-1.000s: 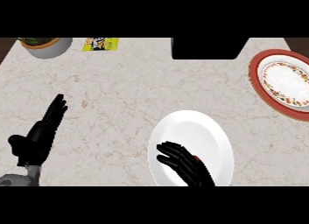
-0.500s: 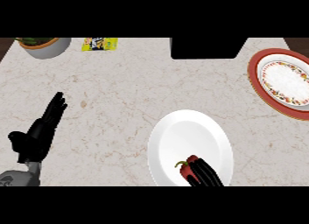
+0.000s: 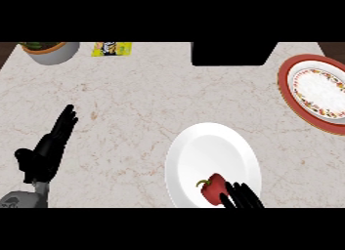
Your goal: Pick the bell pepper from the plate and place it in the plate
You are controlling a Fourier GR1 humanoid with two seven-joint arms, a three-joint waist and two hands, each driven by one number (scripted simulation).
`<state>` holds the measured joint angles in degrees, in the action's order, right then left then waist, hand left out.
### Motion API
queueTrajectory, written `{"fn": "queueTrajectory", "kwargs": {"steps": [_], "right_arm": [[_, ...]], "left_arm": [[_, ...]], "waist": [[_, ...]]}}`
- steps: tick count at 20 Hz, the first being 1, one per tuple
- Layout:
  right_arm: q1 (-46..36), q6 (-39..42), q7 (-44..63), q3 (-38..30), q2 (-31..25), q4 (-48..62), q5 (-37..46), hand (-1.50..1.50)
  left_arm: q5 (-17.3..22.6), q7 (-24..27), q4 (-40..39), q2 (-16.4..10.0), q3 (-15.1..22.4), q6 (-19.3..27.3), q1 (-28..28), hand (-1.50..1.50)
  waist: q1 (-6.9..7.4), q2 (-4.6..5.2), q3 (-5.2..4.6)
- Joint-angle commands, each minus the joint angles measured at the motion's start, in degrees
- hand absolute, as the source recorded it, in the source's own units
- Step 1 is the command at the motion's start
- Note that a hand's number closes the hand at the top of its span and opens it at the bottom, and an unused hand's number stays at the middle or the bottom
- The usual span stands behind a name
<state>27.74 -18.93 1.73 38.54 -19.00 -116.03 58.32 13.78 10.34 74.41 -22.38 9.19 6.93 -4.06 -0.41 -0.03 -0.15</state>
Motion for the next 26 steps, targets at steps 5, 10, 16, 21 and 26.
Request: {"fn": "queueTrajectory", "kwargs": {"steps": [5,10,16,21,26], "right_arm": [[-2.9,13.3,14.2,-0.4,1.9,-2.5,6.6,-1.50],[-11.5,20.3,21.4,-0.8,8.5,2.4,10.8,-1.50],[-13.0,21.0,21.2,-0.2,9.5,6.4,9.7,-1.50],[-12.6,20.0,20.5,-1.8,8.5,7.6,8.3,-1.50],[-18.5,20.0,22.9,-3.8,12.1,15.1,12.0,-1.50]], "left_arm": [[-0.7,-1.1,4.9,0.1,-1.0,-0.9,3.2,0.00],[-2.9,-1.1,0.6,3.3,-0.8,-0.4,-0.2,0.00],[-3.4,0.2,-0.8,1.8,-5.1,-4.6,0.2,0.00],[-6.8,-2.3,4.0,5.1,-4.4,-3.0,2.4,0.00],[-5.4,-5.2,3.7,2.7,-8.0,-5.7,-0.2,0.00]], "waist": [[0.55,-0.04,0.15],[0.68,0.12,0.13],[0.42,0.03,0.15],[0.38,-0.02,0.16],[0.48,-0.02,0.17]]}}
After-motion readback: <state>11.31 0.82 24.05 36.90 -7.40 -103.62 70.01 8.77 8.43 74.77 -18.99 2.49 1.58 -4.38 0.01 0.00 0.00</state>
